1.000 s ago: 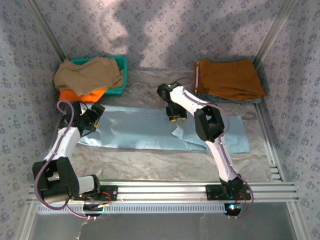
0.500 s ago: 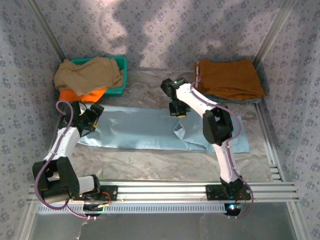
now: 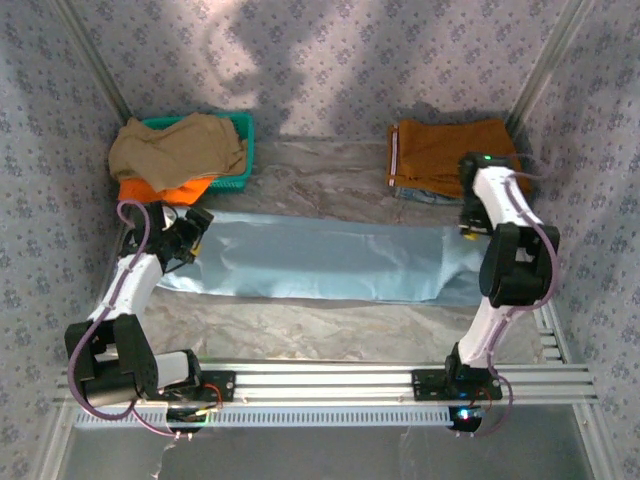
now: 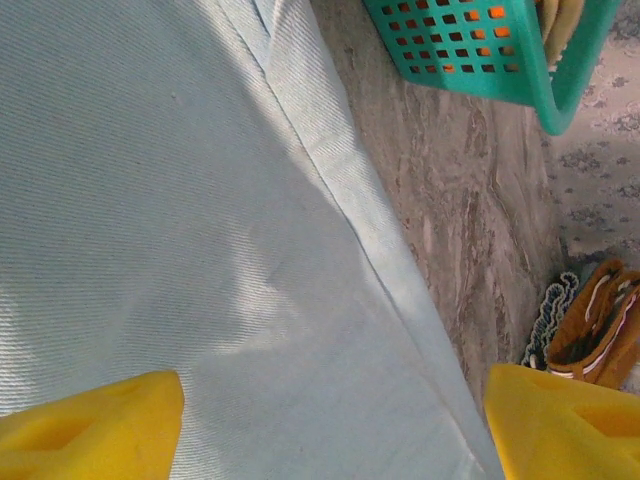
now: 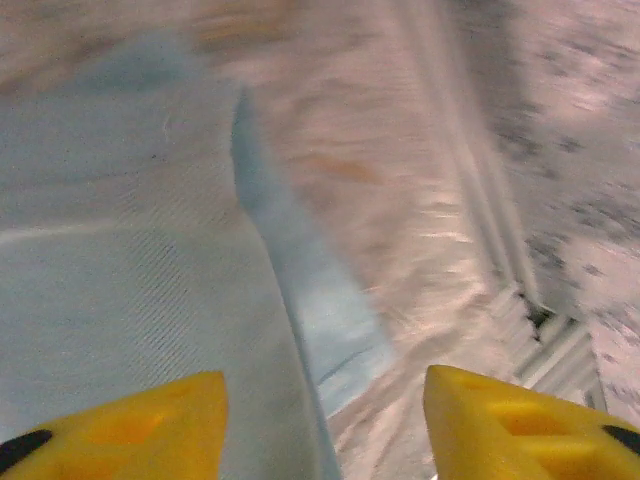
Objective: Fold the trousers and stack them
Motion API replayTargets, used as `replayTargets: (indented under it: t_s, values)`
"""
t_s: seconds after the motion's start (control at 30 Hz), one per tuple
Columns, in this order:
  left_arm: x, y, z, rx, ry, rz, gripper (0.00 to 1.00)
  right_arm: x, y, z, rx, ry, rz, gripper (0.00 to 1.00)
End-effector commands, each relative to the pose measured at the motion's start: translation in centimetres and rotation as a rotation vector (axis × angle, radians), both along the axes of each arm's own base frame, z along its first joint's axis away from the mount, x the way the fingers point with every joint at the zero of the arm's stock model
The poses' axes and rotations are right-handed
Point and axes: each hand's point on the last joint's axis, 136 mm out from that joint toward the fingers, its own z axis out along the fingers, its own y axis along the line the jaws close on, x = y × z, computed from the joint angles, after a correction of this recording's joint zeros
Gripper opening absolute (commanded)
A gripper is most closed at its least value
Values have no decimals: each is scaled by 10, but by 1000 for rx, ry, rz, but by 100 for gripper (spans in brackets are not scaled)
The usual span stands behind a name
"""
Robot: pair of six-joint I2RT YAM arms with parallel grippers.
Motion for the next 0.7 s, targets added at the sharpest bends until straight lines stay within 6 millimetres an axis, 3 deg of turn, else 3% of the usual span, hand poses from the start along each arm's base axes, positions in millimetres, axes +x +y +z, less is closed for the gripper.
replayTargets:
  t_s: [0.0,0.1,0.2,0.33,0.4,0.47,0.57,0.67]
  values:
    - [-3,-9,3,-9,-17,-38,79,-14,-32,43,-204,-55,-55,73]
    - [-3,-13,6,-6,-22,-52,79,-12,-29,63,-208,-127,-53,78]
    - [-2,-17,8,-5,-25,-65,79,-6,-1,59,-108,-189,-9,78]
    - [-2,-20,8,1,-19,-74,79,3,72,13,173,-262,47,70]
    - [-3,-21,7,-2,-7,-76,79,1,90,-14,250,-274,24,64]
    - [-3,-25,8,0,2,-86,79,-3,94,-39,280,-270,-31,59]
    - [-2,-28,8,26,17,-95,79,-18,81,-81,264,-199,-136,54]
    - [-2,-30,3,38,42,-85,79,-30,69,-107,257,-135,-222,58]
